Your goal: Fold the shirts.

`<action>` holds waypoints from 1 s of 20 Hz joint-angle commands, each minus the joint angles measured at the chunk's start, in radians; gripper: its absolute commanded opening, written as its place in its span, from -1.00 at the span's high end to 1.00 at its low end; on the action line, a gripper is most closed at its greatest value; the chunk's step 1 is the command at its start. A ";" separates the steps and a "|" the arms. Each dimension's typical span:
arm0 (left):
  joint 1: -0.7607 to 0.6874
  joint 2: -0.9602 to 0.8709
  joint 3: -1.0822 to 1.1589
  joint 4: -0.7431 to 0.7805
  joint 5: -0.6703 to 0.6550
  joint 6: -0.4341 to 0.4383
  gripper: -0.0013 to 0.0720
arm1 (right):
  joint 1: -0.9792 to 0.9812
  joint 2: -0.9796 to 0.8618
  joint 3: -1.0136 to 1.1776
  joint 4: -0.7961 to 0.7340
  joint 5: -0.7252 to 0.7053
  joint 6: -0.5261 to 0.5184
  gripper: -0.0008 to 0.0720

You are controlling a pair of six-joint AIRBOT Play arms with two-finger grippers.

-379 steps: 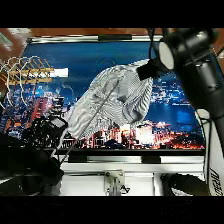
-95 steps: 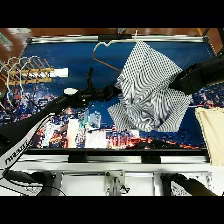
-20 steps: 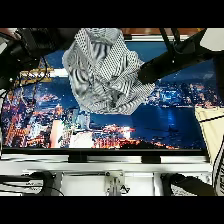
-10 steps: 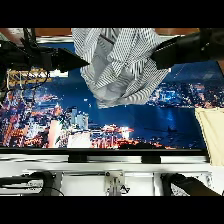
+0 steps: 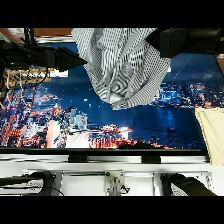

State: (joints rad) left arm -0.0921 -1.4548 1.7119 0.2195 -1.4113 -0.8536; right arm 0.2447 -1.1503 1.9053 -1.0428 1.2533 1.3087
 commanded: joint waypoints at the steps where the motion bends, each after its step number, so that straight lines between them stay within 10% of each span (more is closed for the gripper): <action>1: 0.025 0.010 0.010 -0.022 0.017 -0.005 -0.70 | 0.000 0.021 0.003 -0.131 -0.079 0.063 0.76; 13: 0.245 0.183 0.039 -0.175 0.057 0.066 -0.70 | 0.000 0.205 0.003 -1.077 -0.077 0.450 0.76; 20: 0.245 0.180 0.039 -0.167 0.056 0.051 -0.70 | -0.001 0.236 0.003 -1.507 0.065 0.468 0.76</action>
State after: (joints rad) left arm 0.1490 -1.2770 1.7500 0.0479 -1.3556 -0.7910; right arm 0.2443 -0.9241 1.9079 -2.3318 1.2625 1.7615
